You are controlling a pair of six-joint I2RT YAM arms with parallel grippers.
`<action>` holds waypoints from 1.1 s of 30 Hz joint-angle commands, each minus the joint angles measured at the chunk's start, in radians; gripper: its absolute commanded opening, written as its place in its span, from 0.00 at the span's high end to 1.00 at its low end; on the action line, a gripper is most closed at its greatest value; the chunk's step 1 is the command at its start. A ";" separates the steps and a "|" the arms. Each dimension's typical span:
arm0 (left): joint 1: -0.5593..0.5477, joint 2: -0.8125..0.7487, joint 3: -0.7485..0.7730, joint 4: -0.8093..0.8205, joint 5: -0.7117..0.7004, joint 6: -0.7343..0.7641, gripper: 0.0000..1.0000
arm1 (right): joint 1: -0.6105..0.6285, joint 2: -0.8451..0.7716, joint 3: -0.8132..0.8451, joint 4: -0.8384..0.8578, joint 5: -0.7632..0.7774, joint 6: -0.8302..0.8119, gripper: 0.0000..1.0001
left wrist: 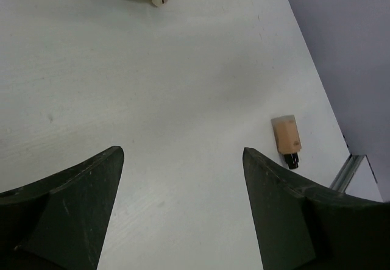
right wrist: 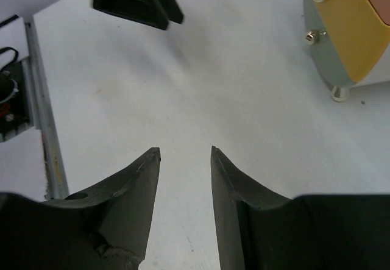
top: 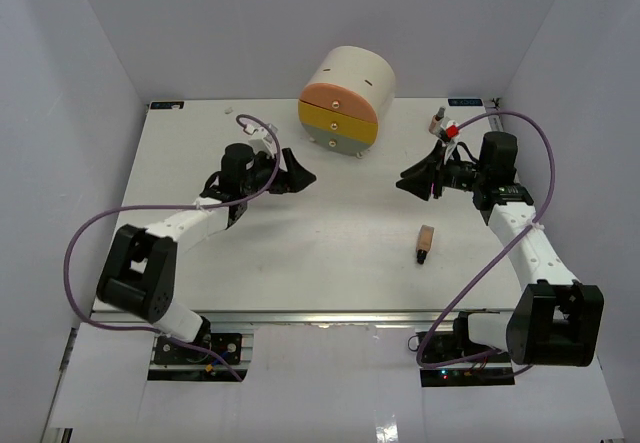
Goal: Organize the makeup
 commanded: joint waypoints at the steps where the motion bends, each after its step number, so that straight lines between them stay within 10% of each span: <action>1: -0.012 0.208 0.182 0.180 -0.060 -0.056 0.19 | -0.021 -0.085 -0.062 0.312 -0.163 0.219 0.54; 13: -0.041 0.656 0.609 0.190 -0.100 -0.129 0.33 | -0.077 -0.069 -0.078 0.346 -0.185 0.254 0.54; 33: -0.041 0.821 0.775 0.103 -0.178 -0.171 0.45 | -0.081 -0.033 -0.075 0.336 -0.171 0.248 0.54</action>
